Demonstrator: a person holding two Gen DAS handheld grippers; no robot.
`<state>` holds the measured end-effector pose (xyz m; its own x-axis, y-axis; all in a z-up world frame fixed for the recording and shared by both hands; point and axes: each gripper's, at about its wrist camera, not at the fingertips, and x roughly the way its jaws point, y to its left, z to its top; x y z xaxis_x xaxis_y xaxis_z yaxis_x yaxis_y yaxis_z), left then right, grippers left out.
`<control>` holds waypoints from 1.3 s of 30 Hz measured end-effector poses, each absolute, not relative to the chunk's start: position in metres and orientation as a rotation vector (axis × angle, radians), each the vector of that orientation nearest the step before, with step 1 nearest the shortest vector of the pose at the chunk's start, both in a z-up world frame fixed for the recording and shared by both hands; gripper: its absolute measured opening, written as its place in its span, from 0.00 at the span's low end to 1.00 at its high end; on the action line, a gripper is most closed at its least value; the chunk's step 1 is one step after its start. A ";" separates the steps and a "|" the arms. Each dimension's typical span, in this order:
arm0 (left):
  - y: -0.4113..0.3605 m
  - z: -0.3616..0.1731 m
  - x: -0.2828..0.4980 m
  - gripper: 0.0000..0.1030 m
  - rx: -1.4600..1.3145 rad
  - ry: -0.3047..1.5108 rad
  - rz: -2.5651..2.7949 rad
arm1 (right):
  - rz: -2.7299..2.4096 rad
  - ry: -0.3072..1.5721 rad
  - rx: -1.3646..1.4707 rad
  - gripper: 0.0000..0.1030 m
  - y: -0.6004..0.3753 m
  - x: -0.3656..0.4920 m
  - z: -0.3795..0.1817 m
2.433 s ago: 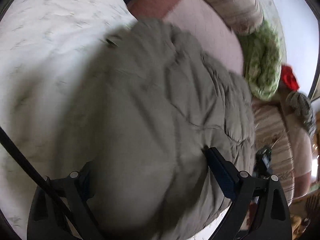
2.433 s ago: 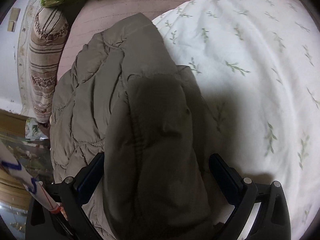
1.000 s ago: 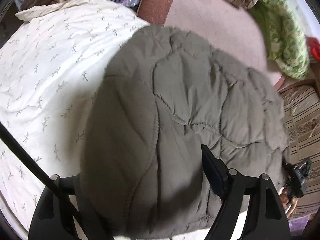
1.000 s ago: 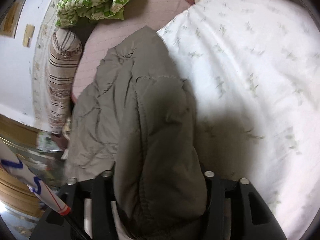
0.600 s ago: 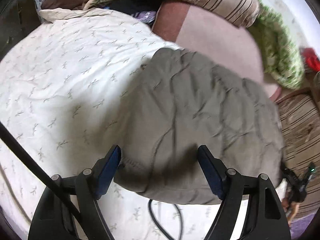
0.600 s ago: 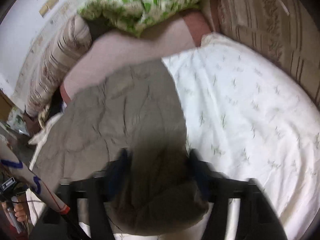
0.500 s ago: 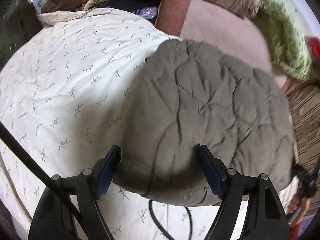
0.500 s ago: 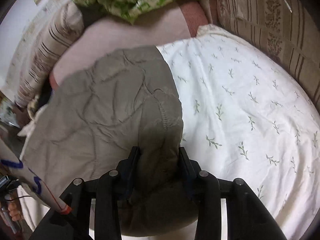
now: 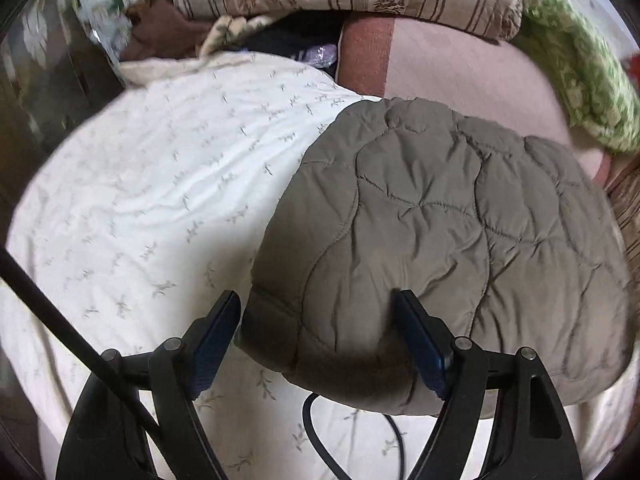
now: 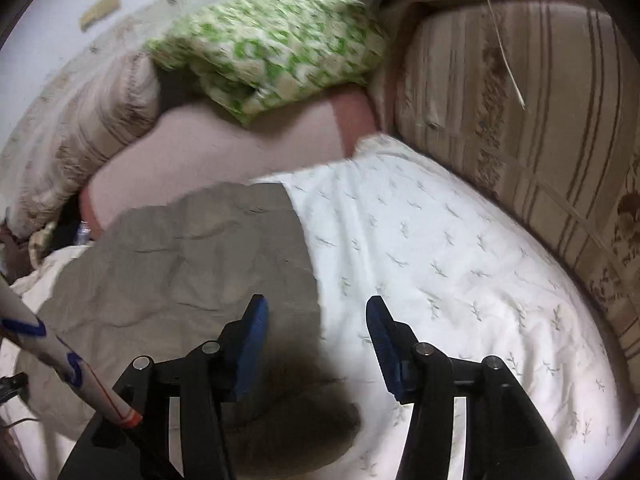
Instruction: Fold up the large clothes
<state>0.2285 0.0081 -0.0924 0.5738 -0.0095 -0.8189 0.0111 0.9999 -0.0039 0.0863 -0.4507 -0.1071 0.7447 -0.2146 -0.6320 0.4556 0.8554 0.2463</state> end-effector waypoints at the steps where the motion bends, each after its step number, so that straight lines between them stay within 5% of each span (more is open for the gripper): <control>1: 0.004 -0.093 0.228 0.77 0.010 0.951 -0.011 | -0.346 0.648 0.408 0.54 -0.445 0.089 -0.109; 6: -0.001 -0.090 0.227 0.77 0.020 0.932 0.018 | -0.331 0.873 0.250 0.56 -0.418 0.135 -0.150; 15: 0.006 -0.030 0.174 0.77 0.064 0.745 0.124 | -0.464 0.661 0.240 0.57 -0.420 0.108 -0.119; 23: 0.015 0.013 0.113 0.77 0.084 0.567 0.179 | -0.475 0.663 0.342 0.60 -0.368 0.043 -0.111; 30: 0.024 0.039 0.055 0.88 0.094 0.390 0.153 | -0.456 0.668 0.295 0.65 -0.303 -0.028 -0.108; 39: 0.034 0.048 0.017 0.89 0.114 0.394 0.082 | -0.438 0.634 0.272 0.70 -0.267 -0.058 -0.079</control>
